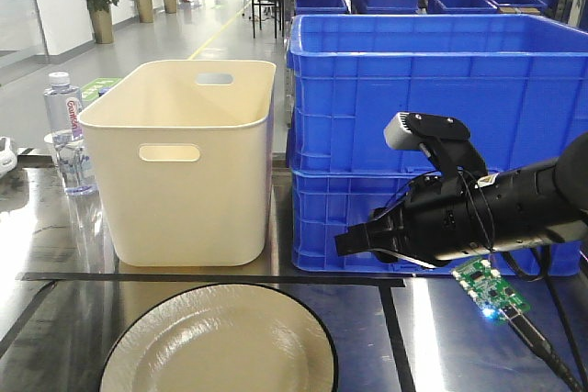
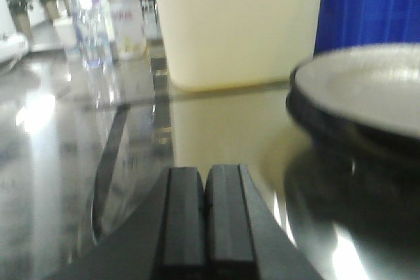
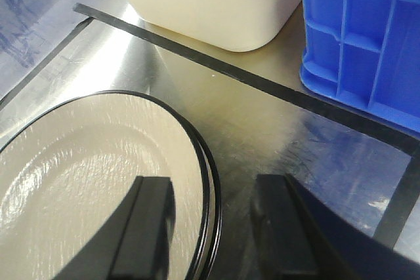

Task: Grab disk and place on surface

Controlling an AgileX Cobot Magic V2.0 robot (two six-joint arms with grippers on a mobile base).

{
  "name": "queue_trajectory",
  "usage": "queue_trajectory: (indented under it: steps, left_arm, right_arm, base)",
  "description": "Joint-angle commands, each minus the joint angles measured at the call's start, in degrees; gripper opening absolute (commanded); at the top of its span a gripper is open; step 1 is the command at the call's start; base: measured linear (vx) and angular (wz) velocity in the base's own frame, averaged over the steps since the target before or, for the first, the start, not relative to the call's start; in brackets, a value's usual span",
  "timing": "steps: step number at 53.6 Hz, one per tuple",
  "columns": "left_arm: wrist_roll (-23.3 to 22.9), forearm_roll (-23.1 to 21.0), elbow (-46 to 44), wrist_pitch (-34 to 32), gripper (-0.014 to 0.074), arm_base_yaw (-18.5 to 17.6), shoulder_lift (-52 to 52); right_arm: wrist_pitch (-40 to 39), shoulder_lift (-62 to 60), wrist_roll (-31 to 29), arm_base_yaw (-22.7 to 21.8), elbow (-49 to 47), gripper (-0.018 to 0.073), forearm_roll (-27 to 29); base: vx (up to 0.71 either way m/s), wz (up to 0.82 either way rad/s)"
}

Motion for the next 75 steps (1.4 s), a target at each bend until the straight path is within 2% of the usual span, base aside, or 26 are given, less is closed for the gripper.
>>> queue_trajectory:
  steps: [1,6,13,21,31,75]
  left_arm:
    - [-1.89,0.9,-0.04,1.18,-0.0005,0.25,-1.36]
    - [-1.9,0.9,-0.27,8.57,-0.0005,0.25,-2.08]
    - [-1.9,0.86,-0.27,9.66,-0.0005,0.32,-3.53]
    - [-1.9,0.86,-0.27,12.03,-0.0005,2.21,-12.43]
    - [-1.9,0.86,-0.21,11.36,-0.0005,4.36,-11.69]
    - [-1.9,0.86,-0.21,11.36,-0.0004,4.36,-11.69]
  right_arm:
    - [-2.51,-2.29,-0.36,-0.21,-1.96,0.0351,1.92]
    - [-2.51,-2.29,-0.36,-0.21,-1.96,0.0351,1.92]
    - [-2.51,-2.29,-0.36,-0.21,-1.96,0.0351,1.92]
    - [-2.52,-2.29,-0.36,-0.21,-1.96,0.0351,1.89]
    - [-2.39,-1.98,-0.36,-0.21,-1.96,0.0351,1.87]
    - [-2.64,-1.98,-0.36,-0.21,-1.96,0.0351,1.7]
  base:
    - [0.0,0.0]
    - [0.0,0.0]
    - [0.0,0.0]
    - [0.0,0.0]
    - [0.0,0.0]
    - [0.0,0.0]
